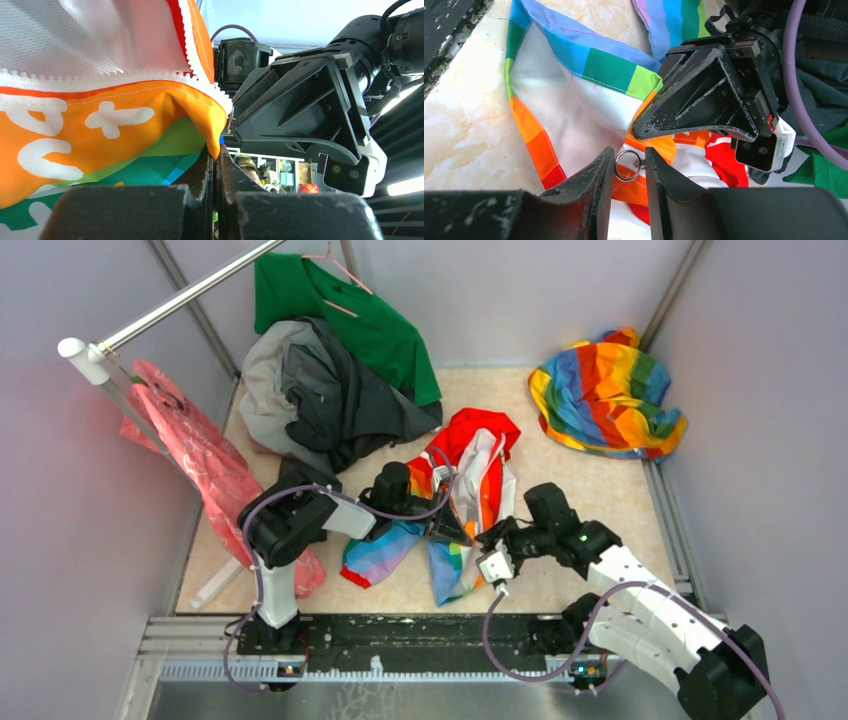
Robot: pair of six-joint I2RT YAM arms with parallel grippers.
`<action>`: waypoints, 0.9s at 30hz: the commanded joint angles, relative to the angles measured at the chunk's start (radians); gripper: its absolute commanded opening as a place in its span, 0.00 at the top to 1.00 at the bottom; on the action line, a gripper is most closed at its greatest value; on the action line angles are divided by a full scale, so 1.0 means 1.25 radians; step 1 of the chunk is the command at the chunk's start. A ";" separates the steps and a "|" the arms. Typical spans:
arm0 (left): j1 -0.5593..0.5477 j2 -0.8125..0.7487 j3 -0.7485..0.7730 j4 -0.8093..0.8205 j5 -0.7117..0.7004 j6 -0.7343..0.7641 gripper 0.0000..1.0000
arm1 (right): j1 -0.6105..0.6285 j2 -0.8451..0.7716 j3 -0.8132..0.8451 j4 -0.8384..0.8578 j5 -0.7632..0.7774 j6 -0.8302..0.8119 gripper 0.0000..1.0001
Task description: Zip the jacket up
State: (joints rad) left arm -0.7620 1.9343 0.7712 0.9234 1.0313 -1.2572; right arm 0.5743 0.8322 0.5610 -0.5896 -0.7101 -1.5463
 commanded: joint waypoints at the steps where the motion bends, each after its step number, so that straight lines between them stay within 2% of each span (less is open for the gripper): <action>1: 0.001 0.011 0.016 0.031 0.024 0.008 1.00 | 0.011 -0.017 0.047 0.023 0.009 0.030 0.70; 17: 0.001 0.014 0.021 0.033 0.027 0.006 1.00 | 0.010 -0.019 0.045 0.049 0.038 0.069 0.67; 27: 0.001 0.019 0.018 0.038 0.029 0.006 1.00 | 0.011 -0.022 0.051 0.050 0.043 0.081 0.74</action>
State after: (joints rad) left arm -0.7620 1.9427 0.7738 0.9279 1.0447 -1.2572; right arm 0.5743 0.8242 0.5713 -0.5640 -0.6518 -1.4631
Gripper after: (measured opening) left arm 0.015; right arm 0.277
